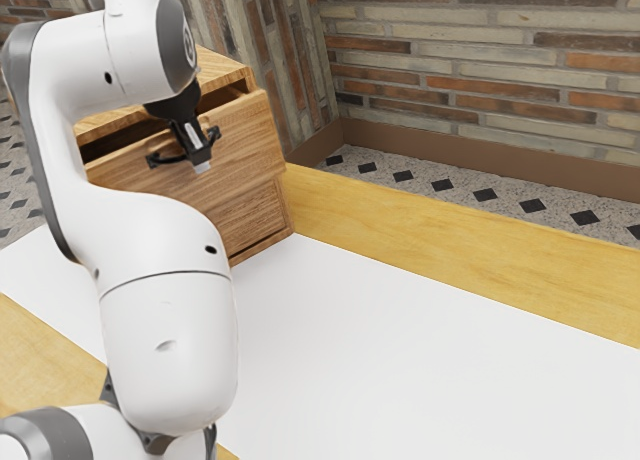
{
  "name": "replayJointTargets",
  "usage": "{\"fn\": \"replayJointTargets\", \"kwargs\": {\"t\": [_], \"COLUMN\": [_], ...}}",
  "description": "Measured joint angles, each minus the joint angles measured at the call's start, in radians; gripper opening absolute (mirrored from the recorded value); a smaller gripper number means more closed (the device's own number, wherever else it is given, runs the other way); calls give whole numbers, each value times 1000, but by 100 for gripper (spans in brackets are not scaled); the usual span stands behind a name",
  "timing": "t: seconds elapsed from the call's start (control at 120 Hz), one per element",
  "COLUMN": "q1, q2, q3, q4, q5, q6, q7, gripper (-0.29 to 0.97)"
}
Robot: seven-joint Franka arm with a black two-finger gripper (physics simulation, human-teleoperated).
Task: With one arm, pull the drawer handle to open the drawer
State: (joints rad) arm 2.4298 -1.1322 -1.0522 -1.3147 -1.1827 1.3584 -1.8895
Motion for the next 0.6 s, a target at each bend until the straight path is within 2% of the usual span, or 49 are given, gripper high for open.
{"fn": "replayJointTargets", "kwargs": {"t": [0.317, 0.6], "q1": [-43, -100], "q2": [-7, -16], "q3": [19, 46], "q4": [-35, -75], "q5": [2, 34], "q6": [6, 8], "q7": [7, 11], "gripper": [9, 9]}}
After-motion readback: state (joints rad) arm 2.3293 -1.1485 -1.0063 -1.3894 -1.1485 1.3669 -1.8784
